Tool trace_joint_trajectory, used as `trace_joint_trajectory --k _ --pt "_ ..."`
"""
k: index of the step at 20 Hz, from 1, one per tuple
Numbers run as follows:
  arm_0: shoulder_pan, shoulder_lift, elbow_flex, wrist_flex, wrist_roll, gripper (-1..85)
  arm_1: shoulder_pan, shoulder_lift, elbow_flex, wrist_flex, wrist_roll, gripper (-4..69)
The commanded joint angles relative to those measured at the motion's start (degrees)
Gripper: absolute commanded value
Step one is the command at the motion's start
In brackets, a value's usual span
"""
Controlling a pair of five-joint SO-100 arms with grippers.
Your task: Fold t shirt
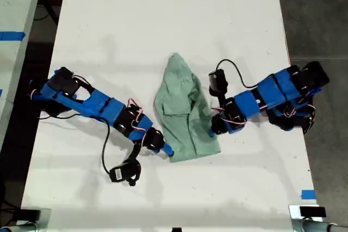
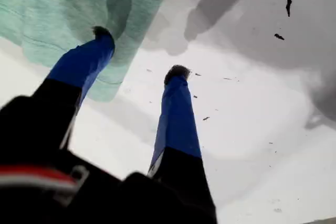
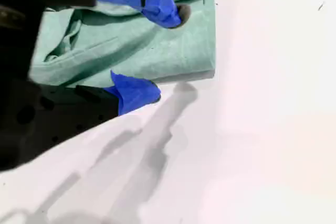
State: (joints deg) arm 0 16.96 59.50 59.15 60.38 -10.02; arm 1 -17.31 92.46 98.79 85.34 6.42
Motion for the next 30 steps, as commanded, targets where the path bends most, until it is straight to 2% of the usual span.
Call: trace_joint_trajectory --k 1,4,9,13,14,17,22,26,28,29,30 --pt "-2.29 -3.69 -3.69 -3.87 -0.44 20.1 -1.93 -3.25 -6.50 -1.32 0.70 22.8" --pt "-2.29 -5.10 -3.69 -10.63 1.23 19.9 -2.55 -6.94 -9.84 -0.18 0.18 22.8" --pt "-1.93 -5.27 -3.69 -12.30 1.14 17.0 -2.11 -9.67 -10.90 0.09 -0.53 22.8" --pt "-1.49 -9.76 -3.08 -12.74 3.69 2.3 -2.37 -10.28 -11.51 0.09 -0.35 22.9" --pt "-0.79 -9.84 -2.81 -12.13 3.78 -0.2 -2.55 -10.46 -11.78 0.09 -0.18 22.9" --pt "0.97 -9.58 -2.81 -8.17 5.54 -0.2 -3.16 -12.57 -14.15 0.09 0.09 23.0" --pt "4.39 -9.40 -2.46 4.31 -0.26 -0.2 -5.19 -18.54 -22.50 0.09 0.88 23.0" --pt "5.01 -8.09 -2.46 5.89 -1.05 -0.2 -6.15 -26.28 -33.40 0.18 1.23 21.9" --pt "4.83 -7.03 -2.46 6.86 -1.05 -0.2 -6.15 -31.64 -38.14 -0.97 1.32 19.1" --pt "4.75 -6.68 -2.46 6.77 -1.05 -0.2 -6.24 -33.75 -39.99 -0.97 1.67 12.7" --pt "4.66 -6.33 -2.46 6.15 -0.53 -0.2 -6.24 -34.63 -40.69 -0.97 2.29 1.2"
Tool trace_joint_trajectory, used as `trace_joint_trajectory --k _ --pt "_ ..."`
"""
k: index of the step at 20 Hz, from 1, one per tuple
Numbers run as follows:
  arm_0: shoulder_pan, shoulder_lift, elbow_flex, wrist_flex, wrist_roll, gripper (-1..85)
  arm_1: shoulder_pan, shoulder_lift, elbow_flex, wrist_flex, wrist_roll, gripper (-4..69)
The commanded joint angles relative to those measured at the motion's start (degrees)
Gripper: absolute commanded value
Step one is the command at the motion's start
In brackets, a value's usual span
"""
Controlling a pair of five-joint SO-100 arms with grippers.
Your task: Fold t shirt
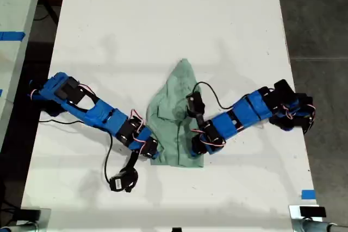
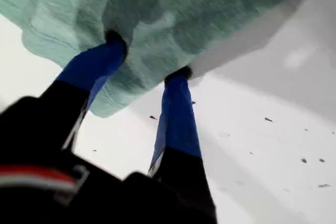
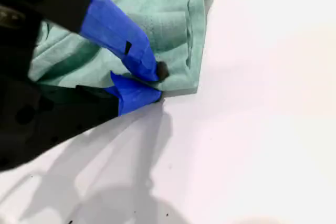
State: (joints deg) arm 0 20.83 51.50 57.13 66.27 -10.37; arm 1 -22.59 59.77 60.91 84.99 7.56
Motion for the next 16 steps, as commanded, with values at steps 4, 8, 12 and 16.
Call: trace_joint_trajectory --k 4,8,12,16 --pt "0.79 6.94 -0.44 -2.11 3.52 -0.2 -1.32 1.85 -5.19 2.46 0.18 1.2" --pt "-1.58 16.61 -0.18 0.35 8.35 -0.2 1.23 7.73 -10.99 13.10 -3.43 1.2" --pt "-10.55 26.46 0.70 3.69 16.08 -0.2 8.79 18.54 -7.73 13.97 -11.60 1.2" --pt "-20.92 34.28 2.20 9.84 20.39 -0.2 22.94 25.75 -7.38 12.48 -25.22 1.2"
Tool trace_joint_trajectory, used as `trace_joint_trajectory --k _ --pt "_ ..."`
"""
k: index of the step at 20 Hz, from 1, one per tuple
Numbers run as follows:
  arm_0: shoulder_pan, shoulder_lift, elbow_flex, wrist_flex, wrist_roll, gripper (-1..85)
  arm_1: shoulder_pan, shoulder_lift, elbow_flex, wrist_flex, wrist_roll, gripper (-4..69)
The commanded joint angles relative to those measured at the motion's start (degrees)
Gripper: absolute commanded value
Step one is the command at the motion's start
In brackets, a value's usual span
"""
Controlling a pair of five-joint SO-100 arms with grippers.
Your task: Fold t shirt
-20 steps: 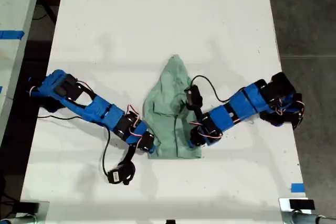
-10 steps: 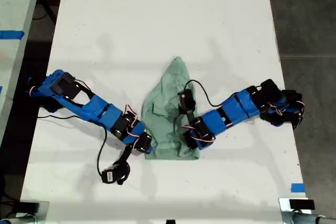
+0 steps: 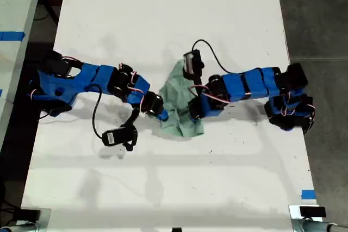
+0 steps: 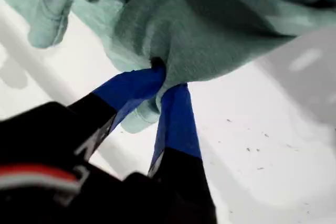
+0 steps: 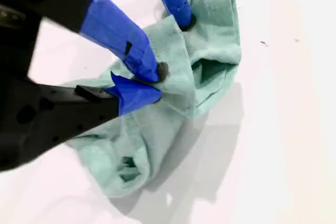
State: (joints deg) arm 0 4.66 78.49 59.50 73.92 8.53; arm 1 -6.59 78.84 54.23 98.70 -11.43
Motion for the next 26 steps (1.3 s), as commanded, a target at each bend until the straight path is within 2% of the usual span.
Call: trace_joint_trajectory --k 1,6,7,8,9,11,12,14,18,20,21,24,25,26 --pt "-7.47 9.14 0.62 3.69 2.37 -0.2 11.16 7.56 -0.53 -1.41 -9.23 1.2" --pt "-26.02 11.16 2.55 10.63 11.51 -0.2 31.46 8.09 0.26 -3.52 -23.55 1.7" --pt "-29.36 10.37 2.29 10.63 14.33 6.3 34.98 7.73 0.88 -4.13 -25.40 7.5" --pt "-32.34 9.32 2.11 10.63 16.52 16.0 38.50 7.56 2.46 -5.19 -26.63 26.2" --pt "-35.33 7.65 2.02 10.72 19.51 18.7 41.66 6.86 4.04 -5.89 -27.42 29.5" --pt "-40.08 2.72 2.02 11.34 23.82 20.7 46.32 4.57 6.24 -8.09 -31.20 42.7" --pt "-41.66 0.44 2.02 11.34 25.31 21.7 47.64 2.81 5.89 -8.09 -32.43 45.7" --pt "-43.51 -2.02 1.93 12.22 26.46 22.0 48.52 1.05 5.27 -6.86 -33.13 47.0" --pt "-45.00 7.91 2.64 16.79 24.61 20.4 47.11 6.06 3.78 -1.05 -32.61 46.3" --pt "-42.63 21.71 5.54 16.88 22.15 15.6 43.86 15.03 6.42 1.23 -31.11 43.8" --pt "-40.34 29.27 6.77 16.88 20.13 11.9 41.57 21.71 10.20 1.41 -29.79 39.7" --pt "-30.50 52.73 15.56 16.61 11.16 3.7 33.05 48.69 28.48 1.58 -21.53 13.4" --pt "-26.98 60.82 21.71 15.91 7.47 1.9 29.44 58.27 35.77 1.67 -17.58 2.0" --pt "-24.61 69.70 31.20 13.71 3.60 0.0 23.82 67.15 42.80 1.67 -12.04 1.0"
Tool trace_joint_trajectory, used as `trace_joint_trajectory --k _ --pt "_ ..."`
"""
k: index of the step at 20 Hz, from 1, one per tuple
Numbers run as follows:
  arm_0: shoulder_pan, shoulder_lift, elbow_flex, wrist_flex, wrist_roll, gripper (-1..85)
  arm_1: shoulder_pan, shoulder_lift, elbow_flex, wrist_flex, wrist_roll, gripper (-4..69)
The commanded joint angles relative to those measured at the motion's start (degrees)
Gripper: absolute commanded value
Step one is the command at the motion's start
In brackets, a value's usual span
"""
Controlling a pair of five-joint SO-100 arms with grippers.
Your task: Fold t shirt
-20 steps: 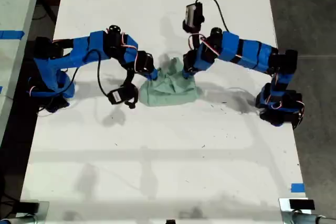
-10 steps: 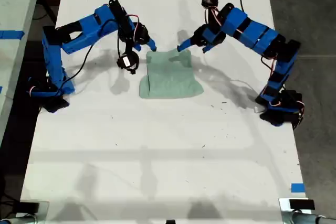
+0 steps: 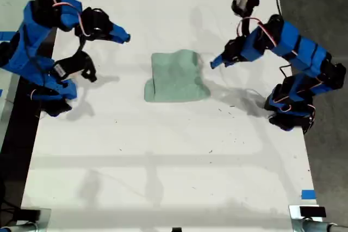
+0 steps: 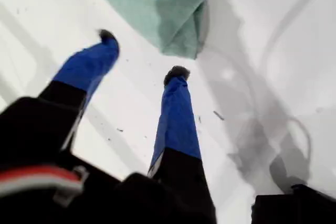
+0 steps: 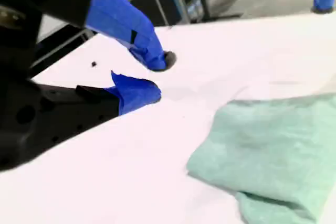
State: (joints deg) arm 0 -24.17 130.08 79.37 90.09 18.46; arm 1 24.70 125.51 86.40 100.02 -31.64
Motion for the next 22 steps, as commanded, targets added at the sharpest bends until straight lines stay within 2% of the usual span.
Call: trace_joint_trajectory --k 1,2,4,5,6,7,8,9,10,11,12,13,14,15,16,18,19,20,21,22 --pt "7.12 26.10 22.76 -6.94 -9.93 -0.1 -13.89 26.98 16.87 0.18 14.50 1.0" --pt "11.60 32.87 34.37 -12.04 -13.18 -0.1 -19.78 31.82 23.03 -0.79 20.21 0.9" --pt "16.79 43.15 57.13 -23.29 -18.46 -0.1 -27.33 35.51 33.93 -4.48 26.28 0.8" --pt "18.46 47.11 67.94 -29.27 -20.30 -0.1 -29.53 36.30 39.99 -8.44 25.93 0.8" --pt "19.42 50.98 77.52 -33.57 -22.59 -0.1 -31.20 39.46 47.37 -14.24 22.41 0.6" --pt "20.21 56.60 86.13 -36.30 -24.35 -0.1 -31.90 45.88 55.63 -17.84 22.32 0.6" --pt "20.83 65.04 94.04 -36.12 -26.54 -0.1 -32.61 55.63 63.90 -17.84 24.35 0.6" --pt "21.71 75.76 102.04 -34.28 -28.21 -0.1 -33.75 68.55 71.28 -14.41 26.98 0.6" --pt "22.85 73.92 104.68 -34.98 -29.88 -0.1 -35.07 76.11 77.52 -12.39 28.56 1.0" --pt "24.08 75.32 108.98 -37.71 -30.32 -0.1 -36.56 74.62 79.80 -12.39 29.53 1.0" --pt "25.66 74.53 109.16 -36.39 -32.43 0.1 -36.83 75.15 82.44 -13.01 28.30 1.0" --pt "25.49 74.79 109.16 -31.64 -34.45 0.4 -35.86 75.06 83.14 -13.62 22.41 1.1" --pt "25.31 73.74 109.16 -31.46 -34.28 2.5 -35.07 75.15 84.81 -15.64 18.72 1.2" --pt "25.49 73.65 109.16 -31.46 -34.19 2.8 -34.89 75.23 87.45 -17.40 18.72 4.6" --pt "25.49 74.09 109.16 -31.46 -34.10 2.3 -34.01 74.62 88.95 -18.54 15.64 9.0" --pt "27.51 74.62 109.16 -31.55 -33.75 5.1 -33.66 75.15 90.09 -19.86 3.96 9.6" --pt "28.92 74.62 109.16 -31.55 -33.75 3.0 -34.54 75.15 90.09 -20.04 -2.11 9.5" --pt "30.23 74.62 109.16 -31.55 -33.75 -0.1 -35.42 75.15 90.09 -20.04 -2.46 9.3" --pt "31.73 74.62 109.16 -31.55 -33.75 0.6 -35.60 75.15 90.09 -20.04 -0.26 9.3" --pt "33.13 74.62 109.16 -31.55 -33.75 5.1 -35.51 75.15 90.18 -20.04 0.09 9.3"
